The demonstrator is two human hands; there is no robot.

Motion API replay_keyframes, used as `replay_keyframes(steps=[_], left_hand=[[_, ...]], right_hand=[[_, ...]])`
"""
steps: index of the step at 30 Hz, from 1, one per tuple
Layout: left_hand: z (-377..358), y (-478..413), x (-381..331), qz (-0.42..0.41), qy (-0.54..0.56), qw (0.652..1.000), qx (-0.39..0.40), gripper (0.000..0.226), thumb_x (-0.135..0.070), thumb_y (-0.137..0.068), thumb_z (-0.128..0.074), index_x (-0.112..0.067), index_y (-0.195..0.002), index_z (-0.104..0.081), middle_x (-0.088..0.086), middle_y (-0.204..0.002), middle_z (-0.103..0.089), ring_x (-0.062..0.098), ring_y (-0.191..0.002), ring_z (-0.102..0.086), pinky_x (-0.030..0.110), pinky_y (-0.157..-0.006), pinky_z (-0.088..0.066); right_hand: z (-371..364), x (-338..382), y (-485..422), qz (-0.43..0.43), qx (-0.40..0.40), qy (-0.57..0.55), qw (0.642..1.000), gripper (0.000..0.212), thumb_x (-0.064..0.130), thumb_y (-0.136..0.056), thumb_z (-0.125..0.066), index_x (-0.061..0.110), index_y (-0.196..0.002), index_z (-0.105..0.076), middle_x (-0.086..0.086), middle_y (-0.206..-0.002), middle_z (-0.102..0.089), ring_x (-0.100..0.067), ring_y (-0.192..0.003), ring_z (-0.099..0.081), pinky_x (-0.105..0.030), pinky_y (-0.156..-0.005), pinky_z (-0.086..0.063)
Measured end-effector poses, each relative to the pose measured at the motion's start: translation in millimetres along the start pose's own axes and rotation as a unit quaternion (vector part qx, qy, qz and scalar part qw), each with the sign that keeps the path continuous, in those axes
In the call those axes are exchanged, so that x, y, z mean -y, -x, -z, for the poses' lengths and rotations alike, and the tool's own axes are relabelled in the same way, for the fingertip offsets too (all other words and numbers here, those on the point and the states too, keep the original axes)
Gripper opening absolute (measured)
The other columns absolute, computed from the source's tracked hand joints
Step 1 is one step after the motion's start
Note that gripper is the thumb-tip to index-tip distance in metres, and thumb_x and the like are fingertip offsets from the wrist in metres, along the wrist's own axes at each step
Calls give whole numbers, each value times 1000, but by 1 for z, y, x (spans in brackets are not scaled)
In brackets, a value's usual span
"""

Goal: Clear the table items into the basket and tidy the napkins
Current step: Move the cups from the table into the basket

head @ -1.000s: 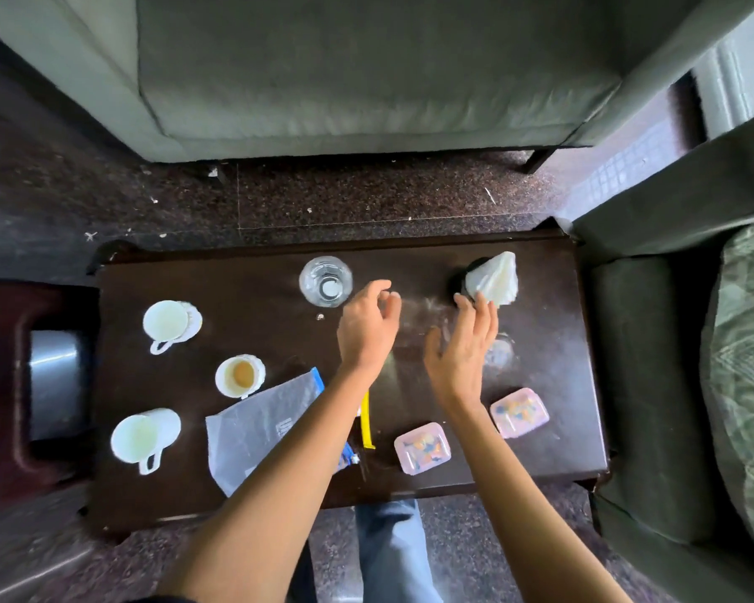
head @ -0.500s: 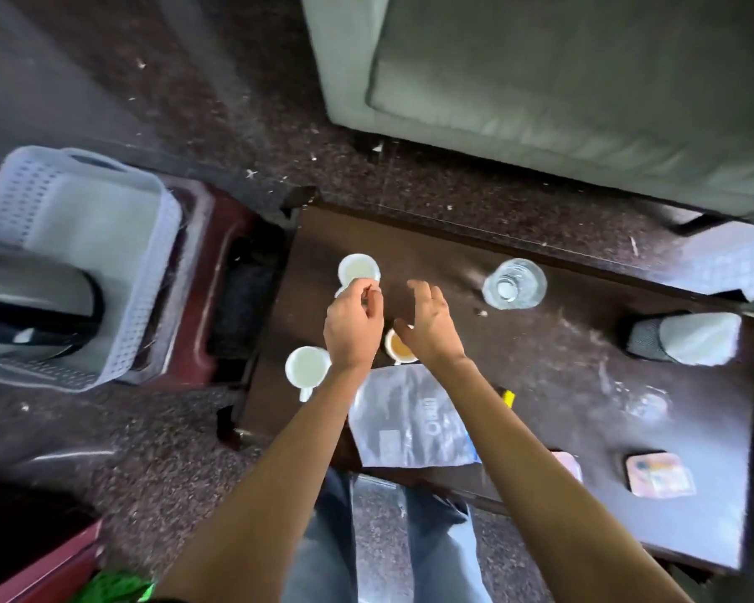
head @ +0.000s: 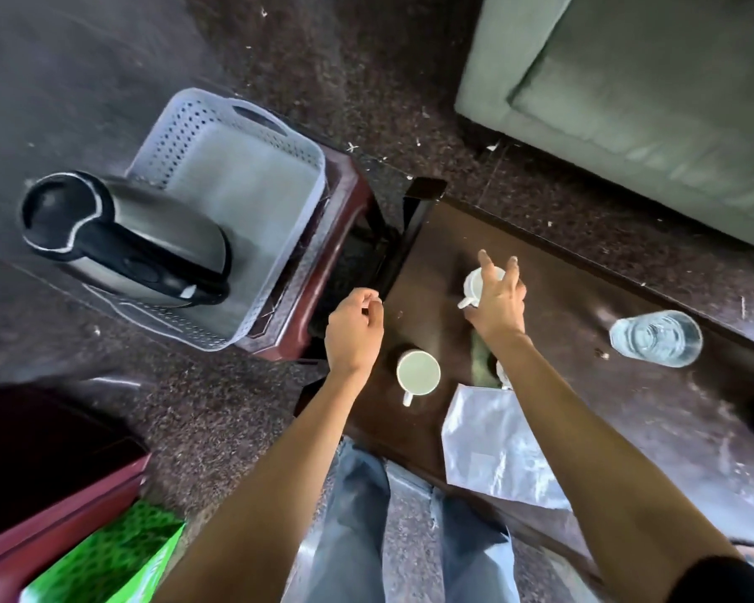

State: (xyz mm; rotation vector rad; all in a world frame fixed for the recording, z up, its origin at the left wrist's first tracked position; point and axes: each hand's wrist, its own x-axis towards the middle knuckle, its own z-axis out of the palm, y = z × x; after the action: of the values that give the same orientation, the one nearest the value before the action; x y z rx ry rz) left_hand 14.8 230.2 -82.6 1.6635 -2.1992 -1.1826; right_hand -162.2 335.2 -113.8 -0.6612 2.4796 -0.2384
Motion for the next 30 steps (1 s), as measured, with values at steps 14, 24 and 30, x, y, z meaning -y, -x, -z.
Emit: replay_keyframes(steps=[14, 24, 30], left_hand=[[67, -63, -4, 0, 96, 986, -138, 21, -30, -95, -46, -20, -102, -63, 0, -87, -73, 13, -77, -68, 32, -72, -56], [114, -134, 0, 99, 249, 920, -285, 36, -20, -92, -47, 6, -118, -45, 24, -115, -56, 37, -104, -58, 46, -90, -48], [113, -144, 11, 135, 285, 914, -255, 35, -12, -94, -49, 9, -122, -44, 29, -123, -53, 38, -113, -54, 40, -98, -44]], right_hand=[[67, 128, -15, 86, -119, -9, 989, 60, 23, -73, -71, 21, -129, -51, -19, -119, -48, -40, -101, -49, -43, -91, -43], [75, 344, -48, 336, 4, 42, 941, 81, 26, -63, -86, 8, -131, -47, -18, -132, -39, -35, -116, -49, -40, -103, -41], [11, 403, -75, 398, 9, 182, 899, 72, 26, -74, -78, 7, -133, -43, -18, -134, -43, -36, -125, -40, -43, -104, -38]])
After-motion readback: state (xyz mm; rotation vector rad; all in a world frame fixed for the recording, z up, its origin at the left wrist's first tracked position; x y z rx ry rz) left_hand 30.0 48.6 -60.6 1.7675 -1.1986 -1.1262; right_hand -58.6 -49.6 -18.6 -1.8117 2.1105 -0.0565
